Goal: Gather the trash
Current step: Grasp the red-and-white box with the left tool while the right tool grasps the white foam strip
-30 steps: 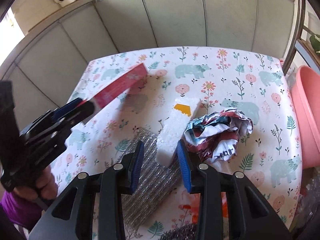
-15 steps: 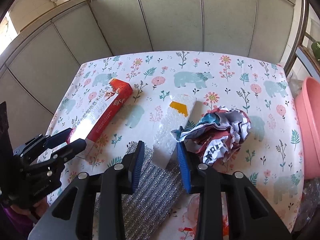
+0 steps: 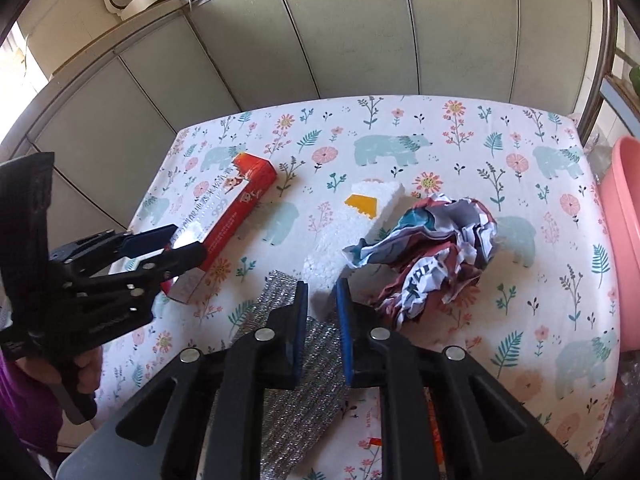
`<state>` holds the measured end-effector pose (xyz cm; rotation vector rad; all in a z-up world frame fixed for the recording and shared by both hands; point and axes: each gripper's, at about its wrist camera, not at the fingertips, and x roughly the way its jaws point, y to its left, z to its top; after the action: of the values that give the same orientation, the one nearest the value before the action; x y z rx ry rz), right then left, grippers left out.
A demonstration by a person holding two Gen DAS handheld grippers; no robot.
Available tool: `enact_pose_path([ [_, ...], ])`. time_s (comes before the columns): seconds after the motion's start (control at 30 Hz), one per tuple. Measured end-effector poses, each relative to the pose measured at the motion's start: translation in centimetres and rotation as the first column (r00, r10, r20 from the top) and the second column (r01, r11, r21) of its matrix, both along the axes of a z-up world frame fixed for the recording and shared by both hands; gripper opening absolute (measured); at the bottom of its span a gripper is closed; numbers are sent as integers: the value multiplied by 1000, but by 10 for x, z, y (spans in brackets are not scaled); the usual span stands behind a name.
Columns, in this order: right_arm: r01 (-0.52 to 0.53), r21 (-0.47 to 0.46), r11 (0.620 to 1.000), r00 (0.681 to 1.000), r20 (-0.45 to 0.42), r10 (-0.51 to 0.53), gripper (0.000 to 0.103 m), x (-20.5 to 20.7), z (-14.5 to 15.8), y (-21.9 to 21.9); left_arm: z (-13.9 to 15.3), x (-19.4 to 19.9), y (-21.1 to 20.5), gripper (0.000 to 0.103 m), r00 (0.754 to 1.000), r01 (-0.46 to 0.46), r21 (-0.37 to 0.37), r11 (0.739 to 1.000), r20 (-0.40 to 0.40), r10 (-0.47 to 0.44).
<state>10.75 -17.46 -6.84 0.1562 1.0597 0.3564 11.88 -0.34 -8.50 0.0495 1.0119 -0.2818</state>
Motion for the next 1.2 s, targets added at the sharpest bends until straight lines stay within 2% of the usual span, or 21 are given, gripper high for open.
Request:
enact_pose_path([
  [0.03, 8, 9, 1000, 1000, -17, -8, 15, 2, -1, -1, -1, 2, -1, 44, 1000, 2, 7, 1000, -2, -2],
  [0.13, 20, 23, 1000, 999, -48, -19, 30, 8, -3, -1, -4, 5, -2, 44, 1000, 4, 20, 1000, -6, -4],
  [0.47, 77, 49, 996, 990, -119, -71, 31, 28, -11, 8, -7, 1, 4, 41, 1000, -2, -19, 1000, 27, 3],
  [0.6, 105, 15, 994, 988, -115, -103, 31, 34, -15, 12, -2, -5, 9, 40, 998, -10, -27, 1000, 61, 11],
  [0.73, 102, -7, 995, 992, -73, -102, 30, 35, -16, 15, 5, -11, 11, 40, 996, -20, -30, 999, 90, 23],
  [0.77, 90, -1, 996, 994, -58, -90, 26, 34, -14, 16, 8, -13, 12, 40, 995, -22, -33, 999, 99, 26],
  [1.03, -12, 28, 1000, 997, 73, 10, 25, 16, 12, 29, 35, -23, 17, 40, 984, -52, -59, 997, 169, 61],
  [1.2, -32, 56, 998, 987, 162, 23, 25, 1, 36, 23, 56, -30, 14, 40, 971, -57, -75, 996, 226, 72],
])
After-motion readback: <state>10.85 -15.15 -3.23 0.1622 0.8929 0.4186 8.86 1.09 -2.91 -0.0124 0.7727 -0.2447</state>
